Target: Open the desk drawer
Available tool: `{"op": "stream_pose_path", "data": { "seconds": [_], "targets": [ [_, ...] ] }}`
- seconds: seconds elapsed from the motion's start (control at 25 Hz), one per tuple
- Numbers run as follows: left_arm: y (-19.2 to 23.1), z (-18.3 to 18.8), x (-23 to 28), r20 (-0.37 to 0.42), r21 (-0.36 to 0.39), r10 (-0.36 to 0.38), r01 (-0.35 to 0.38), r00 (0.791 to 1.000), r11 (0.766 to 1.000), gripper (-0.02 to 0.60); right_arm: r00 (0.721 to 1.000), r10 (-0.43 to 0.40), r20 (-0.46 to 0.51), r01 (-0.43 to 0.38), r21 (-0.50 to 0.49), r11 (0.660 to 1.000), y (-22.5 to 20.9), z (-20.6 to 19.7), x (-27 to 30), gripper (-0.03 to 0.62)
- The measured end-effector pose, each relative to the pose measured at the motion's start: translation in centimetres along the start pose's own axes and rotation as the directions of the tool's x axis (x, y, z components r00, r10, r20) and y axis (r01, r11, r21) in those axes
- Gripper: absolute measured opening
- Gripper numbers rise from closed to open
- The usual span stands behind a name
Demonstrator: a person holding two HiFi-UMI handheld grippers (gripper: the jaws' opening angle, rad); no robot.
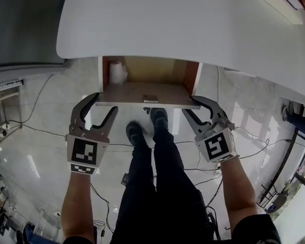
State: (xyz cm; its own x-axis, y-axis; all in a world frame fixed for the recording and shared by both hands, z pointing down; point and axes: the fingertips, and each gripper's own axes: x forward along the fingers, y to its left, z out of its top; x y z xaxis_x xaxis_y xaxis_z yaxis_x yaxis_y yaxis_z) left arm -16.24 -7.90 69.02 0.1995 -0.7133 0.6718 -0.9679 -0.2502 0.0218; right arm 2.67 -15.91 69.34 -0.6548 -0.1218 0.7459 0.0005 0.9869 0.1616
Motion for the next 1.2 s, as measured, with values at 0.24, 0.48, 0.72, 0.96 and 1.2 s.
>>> {"op": "stream_pose_path", "data": {
  "seconds": [0.24, 0.48, 0.72, 0.96, 1.2],
  "targets": [
    [-1.3, -2.3, 0.1, -0.039, -0.027, 0.010, -0.011, 0.999, 1.000, 0.242, 0.999, 0.013, -0.051, -0.012, 0.024, 1.000, 1.9, -1.8, 0.5, 0.135],
    [-2.4, -4.9, 0.2, -0.083, -0.018, -0.007, 0.006, 0.997, 1.000, 0.244, 0.995, 0.038, -0.089, -0.036, 0.026, 0.999, 4.2, -3.4, 1.3, 0.137],
    [-2.7, -5.5, 0.4, -0.084, -0.013, 0.004, -0.005, 0.996, 1.000, 0.244, 0.996, 0.033, -0.083, -0.030, 0.031, 0.999, 4.6, -4.0, 1.7, 0.137],
    [-2.9, -5.8, 0.4, -0.090, -0.026, 0.018, -0.021, 0.996, 0.999, 0.244, 0.995, 0.052, -0.087, -0.049, 0.036, 0.998, 4.8, -4.1, 1.8, 0.137],
    [-3.2, -5.8, 1.4, -0.095, -0.037, 0.012, -0.015, 0.995, 0.999, 0.244, 0.990, 0.044, -0.133, -0.049, -0.035, 0.998, 4.3, -4.8, 2.0, 0.132]
  ]
}}
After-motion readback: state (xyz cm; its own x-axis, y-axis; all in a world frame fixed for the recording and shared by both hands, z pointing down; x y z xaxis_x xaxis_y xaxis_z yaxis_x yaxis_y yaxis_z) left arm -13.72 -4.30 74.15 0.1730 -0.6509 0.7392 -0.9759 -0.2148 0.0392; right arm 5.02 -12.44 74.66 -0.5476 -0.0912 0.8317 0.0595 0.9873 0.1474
